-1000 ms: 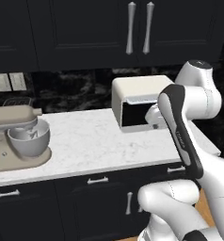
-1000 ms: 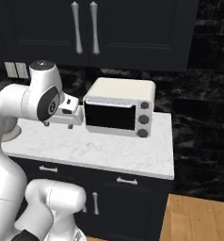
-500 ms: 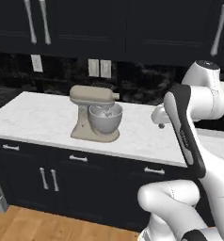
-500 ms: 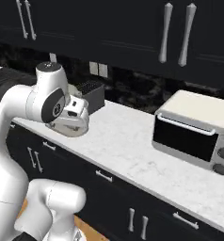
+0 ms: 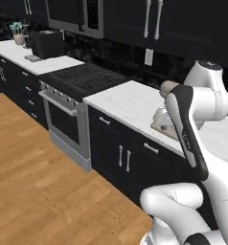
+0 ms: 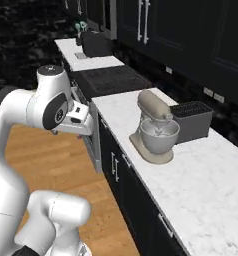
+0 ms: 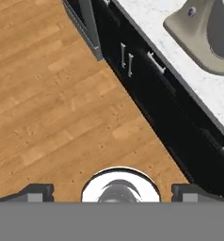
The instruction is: Navigate to the coffee machine.
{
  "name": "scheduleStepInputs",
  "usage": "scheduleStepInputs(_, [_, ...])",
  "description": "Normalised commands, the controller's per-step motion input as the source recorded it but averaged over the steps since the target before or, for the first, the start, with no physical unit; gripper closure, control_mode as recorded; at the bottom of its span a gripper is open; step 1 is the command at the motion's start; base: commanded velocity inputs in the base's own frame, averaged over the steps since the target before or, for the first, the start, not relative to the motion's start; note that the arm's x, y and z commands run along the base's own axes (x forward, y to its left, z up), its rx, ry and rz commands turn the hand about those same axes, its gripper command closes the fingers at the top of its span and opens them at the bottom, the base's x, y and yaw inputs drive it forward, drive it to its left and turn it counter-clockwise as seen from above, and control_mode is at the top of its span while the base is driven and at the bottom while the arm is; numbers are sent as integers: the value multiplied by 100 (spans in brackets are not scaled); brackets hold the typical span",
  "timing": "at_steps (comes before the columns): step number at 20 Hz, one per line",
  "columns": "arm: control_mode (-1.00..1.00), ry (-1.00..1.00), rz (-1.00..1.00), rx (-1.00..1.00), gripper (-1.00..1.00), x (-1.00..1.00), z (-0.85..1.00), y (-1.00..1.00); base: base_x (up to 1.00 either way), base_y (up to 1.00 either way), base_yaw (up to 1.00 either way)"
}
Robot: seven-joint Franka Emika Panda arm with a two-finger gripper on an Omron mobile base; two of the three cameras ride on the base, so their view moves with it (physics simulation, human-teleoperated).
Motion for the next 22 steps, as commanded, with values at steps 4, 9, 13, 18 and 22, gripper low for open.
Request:
scheduleStepInputs(4, [100, 0, 0, 0, -100, 0, 0, 0, 9, 18, 67])
scheduleStepInputs(9, [100, 0, 0, 0, -100, 0, 0, 0, 22, 47, 63])
scheduleStepInputs(13, [100, 0, 0, 0, -100, 0, 0, 0, 0, 53, 79])
scheduleStepInputs(18, [100, 0, 0, 0, -100, 0, 0, 0, 0, 46, 82])
scheduleStepInputs(22, [100, 0, 0, 0, -100, 0, 0, 0, 6, 38, 80])
